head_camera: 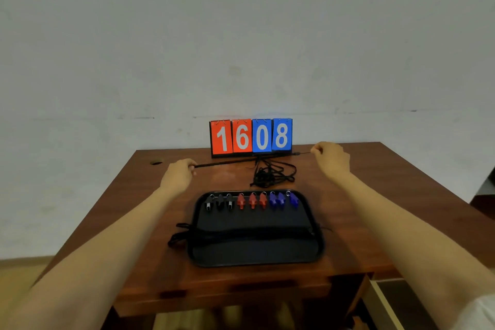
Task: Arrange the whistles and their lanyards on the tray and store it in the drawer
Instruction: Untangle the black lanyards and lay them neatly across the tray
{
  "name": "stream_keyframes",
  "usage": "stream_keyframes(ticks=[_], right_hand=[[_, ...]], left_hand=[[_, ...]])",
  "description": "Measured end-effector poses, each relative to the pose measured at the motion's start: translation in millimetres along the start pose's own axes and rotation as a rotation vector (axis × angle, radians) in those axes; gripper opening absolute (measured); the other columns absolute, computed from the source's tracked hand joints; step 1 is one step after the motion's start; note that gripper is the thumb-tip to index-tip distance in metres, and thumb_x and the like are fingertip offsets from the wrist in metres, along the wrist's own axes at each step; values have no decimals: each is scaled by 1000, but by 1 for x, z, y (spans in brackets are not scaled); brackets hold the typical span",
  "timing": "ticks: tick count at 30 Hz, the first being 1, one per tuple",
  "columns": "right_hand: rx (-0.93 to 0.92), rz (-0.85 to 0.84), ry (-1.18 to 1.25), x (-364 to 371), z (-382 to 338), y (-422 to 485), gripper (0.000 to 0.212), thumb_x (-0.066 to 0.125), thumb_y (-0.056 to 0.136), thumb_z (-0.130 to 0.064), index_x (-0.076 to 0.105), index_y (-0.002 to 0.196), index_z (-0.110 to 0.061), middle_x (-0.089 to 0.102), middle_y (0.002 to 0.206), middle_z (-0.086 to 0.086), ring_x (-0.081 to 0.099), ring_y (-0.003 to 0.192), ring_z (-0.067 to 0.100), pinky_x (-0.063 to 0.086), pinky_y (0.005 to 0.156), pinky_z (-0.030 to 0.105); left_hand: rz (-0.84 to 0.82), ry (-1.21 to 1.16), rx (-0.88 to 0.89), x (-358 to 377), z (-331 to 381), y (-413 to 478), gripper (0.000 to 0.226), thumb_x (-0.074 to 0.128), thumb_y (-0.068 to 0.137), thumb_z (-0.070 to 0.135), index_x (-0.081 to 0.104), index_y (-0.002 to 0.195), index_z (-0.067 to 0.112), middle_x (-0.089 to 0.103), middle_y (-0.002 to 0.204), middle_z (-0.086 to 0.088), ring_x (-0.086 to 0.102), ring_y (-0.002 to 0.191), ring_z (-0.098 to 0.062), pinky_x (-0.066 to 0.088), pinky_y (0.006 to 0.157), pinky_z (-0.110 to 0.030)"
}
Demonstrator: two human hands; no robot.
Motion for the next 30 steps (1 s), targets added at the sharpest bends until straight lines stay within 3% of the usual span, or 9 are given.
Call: stream_keyframes(ticks=[3,6,9,11,13,17,22,27,30], right_hand=[[36,-56,-101,11,16,-16,24,46,95,-21,70,97,-19,70,104,3,59,102,26,37,90,40],[82,-139,-137,23,36,-34,21,52,94,-27,71,92,-18,71,97,-1,61,97,23,36,93,40],[114,-212,-160,37,53,-52,21,55,92,-27,72,88,-16,72,93,0,62,93,23,34,97,43],[130,-244,-184,45,62,-63,22,54,93,-26,72,88,-14,72,90,2,62,90,25,33,98,44],[150,-267,-210,51,70,-72,22,52,92,-25,71,88,-15,71,89,4,61,90,26,33,97,43],[195,-323,-206,56,78,-83,17,54,90,-24,69,88,-16,69,91,3,61,92,26,33,98,44],[227,-409,-172,55,87,-94,13,62,85,-27,70,81,-16,67,86,1,60,90,26,37,96,43],[209,-456,-156,56,95,-105,18,63,85,-32,70,81,-16,66,85,1,60,91,27,40,99,46],[217,-479,-161,56,101,-111,20,63,84,-36,68,81,-17,65,84,1,59,89,26,42,99,47]], left_hand=[[5,0,-88,13,-16,-12,11,49,95,21,55,94,13,69,92,-5,57,75,-24,43,65,-32],[-15,94,-107,22,-26,-26,16,61,89,32,61,83,17,67,91,-2,59,87,-24,45,69,-32],[-49,148,-122,31,-36,-37,18,59,90,34,69,89,18,67,94,-2,60,92,-25,48,72,-33],[-99,166,-122,40,-42,-42,20,53,95,23,70,100,14,69,105,-8,62,94,-29,50,75,-35],[-155,187,-120,49,-45,-48,24,46,97,14,68,107,10,68,110,-13,62,84,-29,50,71,-35],[-168,186,-143,60,-53,-58,11,53,94,16,63,97,11,67,105,-13,61,91,-30,50,76,-38],[-207,203,-145,69,-62,-68,16,47,96,13,60,88,15,67,99,-12,59,82,-28,47,71,-36],[-231,301,-91,78,-69,-79,14,47,93,15,59,87,20,56,118,-11,51,113,-32,42,90,-40],[-219,347,-49,81,-71,-83,15,49,93,18,64,92,20,50,111,-8,48,116,-32,38,92,-39]])
Point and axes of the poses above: each hand's wrist, its own y-axis towards the middle knuckle, its own x-axis out of the palm, z = x × y, the point moved 4 cm from there along y, towards the middle knuckle
